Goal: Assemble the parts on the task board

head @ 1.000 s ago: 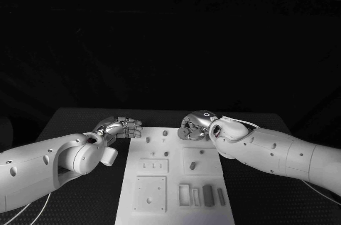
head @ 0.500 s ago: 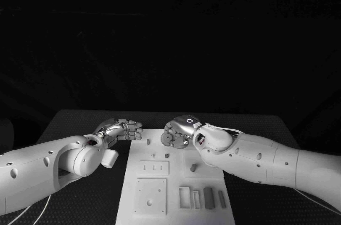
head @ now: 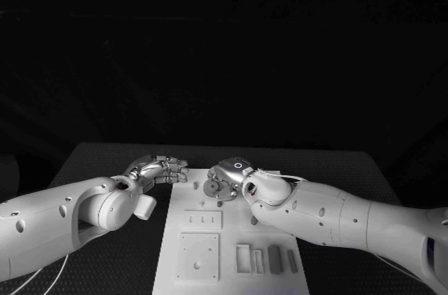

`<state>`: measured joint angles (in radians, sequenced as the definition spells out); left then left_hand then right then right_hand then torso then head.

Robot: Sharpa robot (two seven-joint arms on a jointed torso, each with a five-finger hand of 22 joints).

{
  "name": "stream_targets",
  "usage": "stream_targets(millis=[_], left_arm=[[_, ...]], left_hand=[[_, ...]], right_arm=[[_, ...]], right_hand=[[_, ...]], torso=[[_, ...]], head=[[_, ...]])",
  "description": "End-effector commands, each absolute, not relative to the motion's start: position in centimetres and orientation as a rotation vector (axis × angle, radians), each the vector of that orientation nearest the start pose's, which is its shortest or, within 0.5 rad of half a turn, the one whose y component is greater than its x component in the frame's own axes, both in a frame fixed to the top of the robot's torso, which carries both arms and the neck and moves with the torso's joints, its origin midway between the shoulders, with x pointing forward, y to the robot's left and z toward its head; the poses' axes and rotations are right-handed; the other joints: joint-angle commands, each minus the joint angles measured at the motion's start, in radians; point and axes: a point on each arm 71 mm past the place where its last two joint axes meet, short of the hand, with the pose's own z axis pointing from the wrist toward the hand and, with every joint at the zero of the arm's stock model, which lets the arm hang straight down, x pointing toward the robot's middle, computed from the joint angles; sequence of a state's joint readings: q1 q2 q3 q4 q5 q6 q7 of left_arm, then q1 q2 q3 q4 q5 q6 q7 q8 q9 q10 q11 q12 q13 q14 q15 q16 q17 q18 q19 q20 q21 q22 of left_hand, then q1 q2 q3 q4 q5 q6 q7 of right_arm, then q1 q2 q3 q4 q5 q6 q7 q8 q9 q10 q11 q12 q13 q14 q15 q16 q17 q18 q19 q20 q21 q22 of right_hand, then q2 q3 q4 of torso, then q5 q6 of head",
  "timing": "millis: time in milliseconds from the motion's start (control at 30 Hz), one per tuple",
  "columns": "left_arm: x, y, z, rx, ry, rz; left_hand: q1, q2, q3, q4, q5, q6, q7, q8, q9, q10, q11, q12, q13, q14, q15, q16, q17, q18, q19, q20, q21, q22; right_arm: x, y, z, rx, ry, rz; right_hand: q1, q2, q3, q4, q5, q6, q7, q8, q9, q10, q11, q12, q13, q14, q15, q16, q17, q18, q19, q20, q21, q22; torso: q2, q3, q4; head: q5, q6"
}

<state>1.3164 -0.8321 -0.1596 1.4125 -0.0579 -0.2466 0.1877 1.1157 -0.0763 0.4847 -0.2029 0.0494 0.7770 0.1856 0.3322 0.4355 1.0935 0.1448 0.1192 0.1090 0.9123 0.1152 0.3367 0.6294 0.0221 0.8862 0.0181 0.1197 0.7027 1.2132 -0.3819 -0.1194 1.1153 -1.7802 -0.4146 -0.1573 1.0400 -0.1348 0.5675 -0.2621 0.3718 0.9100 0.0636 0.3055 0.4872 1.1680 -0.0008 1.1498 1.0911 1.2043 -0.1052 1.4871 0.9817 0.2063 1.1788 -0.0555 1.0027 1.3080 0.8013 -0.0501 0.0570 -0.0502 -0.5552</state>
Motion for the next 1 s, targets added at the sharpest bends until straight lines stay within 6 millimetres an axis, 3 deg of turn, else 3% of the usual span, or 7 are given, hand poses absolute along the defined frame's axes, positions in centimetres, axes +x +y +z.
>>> stream_targets(millis=[33,1000], left_arm=[[51.29,23.34,-18.16,-1.092,1.642,-1.356],[51.33,23.26,-18.19,-1.092,1.647,-1.356]], left_hand=[[-0.013,-0.001,0.001,-0.005,0.001,0.001,0.002,-0.004,-0.001,0.008,-0.002,-0.004,-0.001,-0.001,0.006,-0.006,0.002,-0.005,0.004,0.003,-0.004,0.001],[-0.015,-0.001,0.002,-0.006,0.001,0.000,0.004,-0.004,-0.002,0.008,-0.001,-0.007,-0.002,0.000,0.006,-0.008,0.003,-0.005,0.004,0.003,-0.005,0.002]], right_arm=[[53.00,-6.65,-21.09,-0.499,1.446,0.486],[53.43,-6.45,-20.95,-0.498,1.406,0.447]], right_hand=[[0.008,0.002,0.007,0.002,0.004,0.051,0.047,0.008,0.049,0.009,0.000,-0.006,-0.001,0.007,0.000,0.000,0.000,0.055,0.000,-0.005,0.004,0.012],[0.018,-0.007,0.009,-0.006,0.004,0.046,0.049,0.002,0.048,0.014,0.001,-0.010,-0.004,0.006,0.001,-0.004,-0.011,0.055,0.002,-0.007,0.002,0.011]], torso=[[0.000,-0.0001,-0.0018],[0.000,0.0013,-0.0044]], head=[[0.002,0.000],[0.000,0.002]])
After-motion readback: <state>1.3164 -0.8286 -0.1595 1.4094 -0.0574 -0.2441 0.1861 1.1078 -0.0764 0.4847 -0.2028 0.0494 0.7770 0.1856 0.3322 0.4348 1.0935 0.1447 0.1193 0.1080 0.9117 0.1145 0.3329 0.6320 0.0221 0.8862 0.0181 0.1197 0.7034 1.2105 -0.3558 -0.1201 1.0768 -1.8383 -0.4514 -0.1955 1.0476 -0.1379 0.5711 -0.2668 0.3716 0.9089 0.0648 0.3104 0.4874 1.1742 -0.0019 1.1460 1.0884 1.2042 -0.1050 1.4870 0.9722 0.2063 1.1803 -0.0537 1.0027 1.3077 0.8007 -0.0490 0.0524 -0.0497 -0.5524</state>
